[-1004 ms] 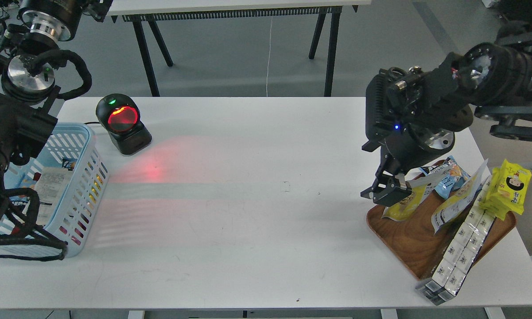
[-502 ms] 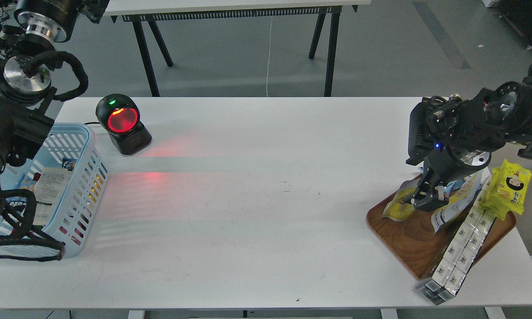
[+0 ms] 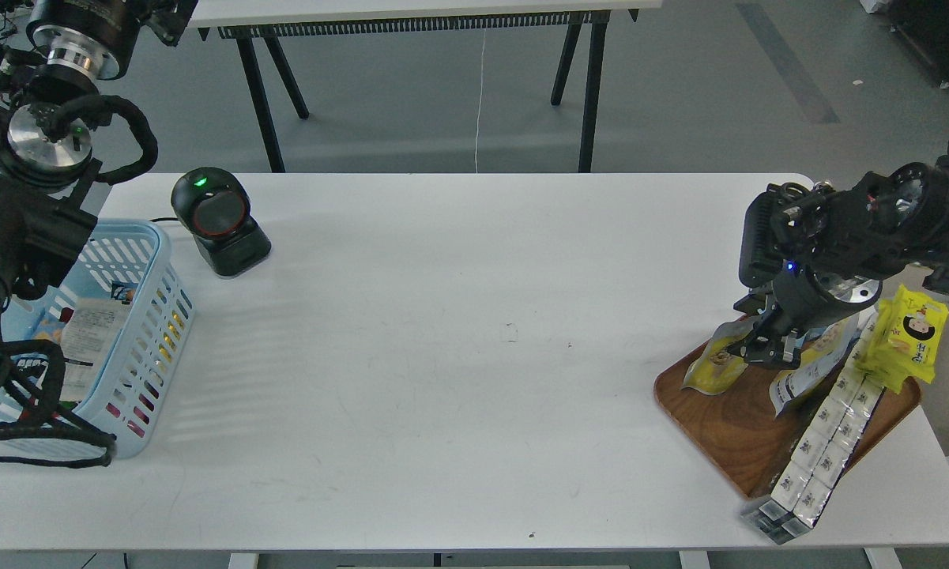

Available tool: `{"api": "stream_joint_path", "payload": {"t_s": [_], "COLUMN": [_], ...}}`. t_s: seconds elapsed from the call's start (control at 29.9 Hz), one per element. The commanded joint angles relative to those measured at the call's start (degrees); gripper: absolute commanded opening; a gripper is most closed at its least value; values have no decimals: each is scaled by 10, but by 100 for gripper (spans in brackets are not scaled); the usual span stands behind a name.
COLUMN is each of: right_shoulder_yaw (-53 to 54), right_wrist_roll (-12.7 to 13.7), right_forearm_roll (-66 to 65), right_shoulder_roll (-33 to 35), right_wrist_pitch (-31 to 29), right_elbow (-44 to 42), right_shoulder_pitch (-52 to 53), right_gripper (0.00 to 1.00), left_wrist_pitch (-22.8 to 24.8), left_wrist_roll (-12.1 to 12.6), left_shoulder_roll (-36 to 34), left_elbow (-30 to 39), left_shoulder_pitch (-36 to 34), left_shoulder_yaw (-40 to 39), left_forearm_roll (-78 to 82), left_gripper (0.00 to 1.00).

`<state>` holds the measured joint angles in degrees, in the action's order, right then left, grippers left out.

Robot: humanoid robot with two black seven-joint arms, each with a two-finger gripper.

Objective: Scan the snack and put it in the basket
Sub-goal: 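Grasp the yellow snack bag with the right gripper and lift it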

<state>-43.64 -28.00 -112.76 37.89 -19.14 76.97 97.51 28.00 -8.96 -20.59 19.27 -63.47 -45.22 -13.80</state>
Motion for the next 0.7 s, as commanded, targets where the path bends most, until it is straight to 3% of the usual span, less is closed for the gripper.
{"api": "stream_joint_path", "payload": {"t_s": [0.0,0.23,0.3,0.67], "right_shoulder_yaw": [0,0,0,9], "right_wrist_roll": [0,0,0,0], "right_forearm_roll": [1,-1,0,8], "right_shoulder_roll": [0,6,6,7], "right_wrist_pitch": [0,-4,-4,-5], "right_elbow": [2,4,4,34], "right_shoulder_pitch": [0,5,6,57], "right_gripper": [38,5,0,0], "left_wrist_pitch": [0,0,0,0], "left_wrist_roll": [0,0,0,0], "left_shoulder_roll": [-1,-1,-1,-12], "left_elbow": [-2,-5,-5,-5], "left_shoulder_pitch": [1,1,0,-1], "left_shoulder_yaw": [0,0,0,0], "left_forearm_roll": [0,1,1,0], "left_gripper": [100,100,100,100]}}
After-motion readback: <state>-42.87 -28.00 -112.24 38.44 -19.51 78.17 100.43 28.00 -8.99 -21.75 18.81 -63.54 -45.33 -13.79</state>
